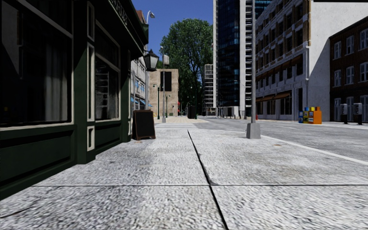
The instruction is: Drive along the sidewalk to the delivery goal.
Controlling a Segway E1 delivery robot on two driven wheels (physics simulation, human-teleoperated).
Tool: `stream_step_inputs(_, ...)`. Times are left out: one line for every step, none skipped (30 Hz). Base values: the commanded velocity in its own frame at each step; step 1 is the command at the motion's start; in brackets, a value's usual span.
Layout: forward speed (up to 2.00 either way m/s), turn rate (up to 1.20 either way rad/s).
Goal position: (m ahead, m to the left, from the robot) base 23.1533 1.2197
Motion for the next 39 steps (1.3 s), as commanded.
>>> stream_step_inputs(2.00, 0.00)
stream_step_inputs(2.00, 0.00)
stream_step_inputs(2.00, 0.00)
stream_step_inputs(2.00, 0.00)
stream_step_inputs(2.00, 0.00)
stream_step_inputs(2.00, 0.00)
stream_step_inputs(2.00, 0.00)
stream_step_inputs(2.00, 0.00)
stream_step_inputs(2.00, 0.00)
stream_step_inputs(2.00, 0.00)
stream_step_inputs(2.00, 0.00)
stream_step_inputs(2.00, 0.00)
stream_step_inputs(2.00, 0.00)
stream_step_inputs(2.00, 0.00)
stream_step_inputs(2.00, 0.00)
stream_step_inputs(2.00, 0.00)
stream_step_inputs(2.00, 0.00)
stream_step_inputs(2.00, 0.00)
stream_step_inputs(2.00, 0.00)
stream_step_inputs(2.00, 0.00)
stream_step_inputs(2.00, 0.00)
stream_step_inputs(2.00, 0.00)
stream_step_inputs(2.00, 0.00)
stream_step_inputs(2.00, 0.00)
stream_step_inputs(2.00, 0.00)
stream_step_inputs(2.00, 0.00)
stream_step_inputs(2.00, 0.00)
stream_step_inputs(2.00, 0.00)
stream_step_inputs(2.00, 0.00)
stream_step_inputs(2.00, 0.00)
stream_step_inputs(2.00, 0.00)
stream_step_inputs(2.00, 0.00)
stream_step_inputs(2.00, 0.00)
stream_step_inputs(2.00, 0.00)
stream_step_inputs(2.00, 0.00)
stream_step_inputs(2.00, 0.00)
stream_step_inputs(2.00, 0.00)
stream_step_inputs(2.00, 0.00)
stream_step_inputs(2.00, 0.00)
